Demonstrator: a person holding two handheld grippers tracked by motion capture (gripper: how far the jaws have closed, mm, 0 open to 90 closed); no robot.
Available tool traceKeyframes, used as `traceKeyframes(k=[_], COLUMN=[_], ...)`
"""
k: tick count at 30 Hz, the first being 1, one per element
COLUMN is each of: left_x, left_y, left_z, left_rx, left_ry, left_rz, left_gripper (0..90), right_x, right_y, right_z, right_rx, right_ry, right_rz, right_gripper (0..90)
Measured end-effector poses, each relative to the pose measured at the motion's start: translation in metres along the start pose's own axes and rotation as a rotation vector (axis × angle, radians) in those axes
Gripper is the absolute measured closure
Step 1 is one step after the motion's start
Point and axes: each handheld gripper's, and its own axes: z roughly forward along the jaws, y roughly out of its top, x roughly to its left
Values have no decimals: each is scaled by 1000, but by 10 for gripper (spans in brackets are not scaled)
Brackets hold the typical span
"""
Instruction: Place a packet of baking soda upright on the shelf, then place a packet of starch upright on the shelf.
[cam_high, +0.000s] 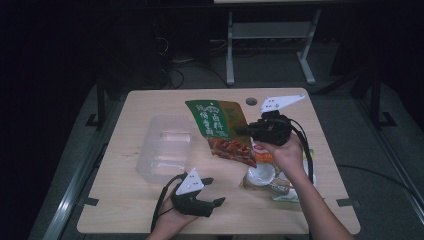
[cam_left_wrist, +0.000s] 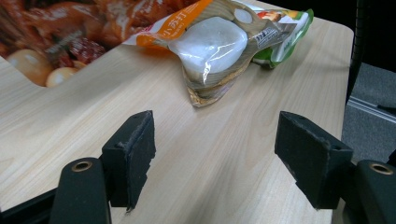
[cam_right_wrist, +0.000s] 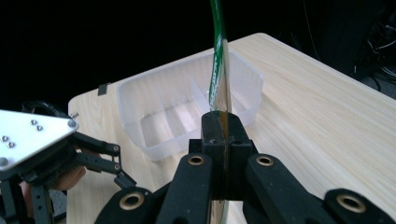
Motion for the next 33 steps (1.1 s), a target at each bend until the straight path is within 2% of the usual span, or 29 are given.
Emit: traceKeyframes(k=[8,13,23,33], left_x=[1,-1,1,0], left_y=[0,-1,-1,-1], left_z=[-1,-1,-2,-2], left_rx=[2,-13,-1,-24], left_ry=[-2,-4,-9,-15], left_rz=[14,-9,-12,-36], left_gripper=[276,276,273,273], right_x=[1,3,4,7], right_y=[16,29,49,70], right_z=[10,22,51,81], right_rx=[-2,11,14,-2], right_ry=[4,8,29,35], right_rz=[-23,-42,-57,-79], right_gripper=[900,900,900,900])
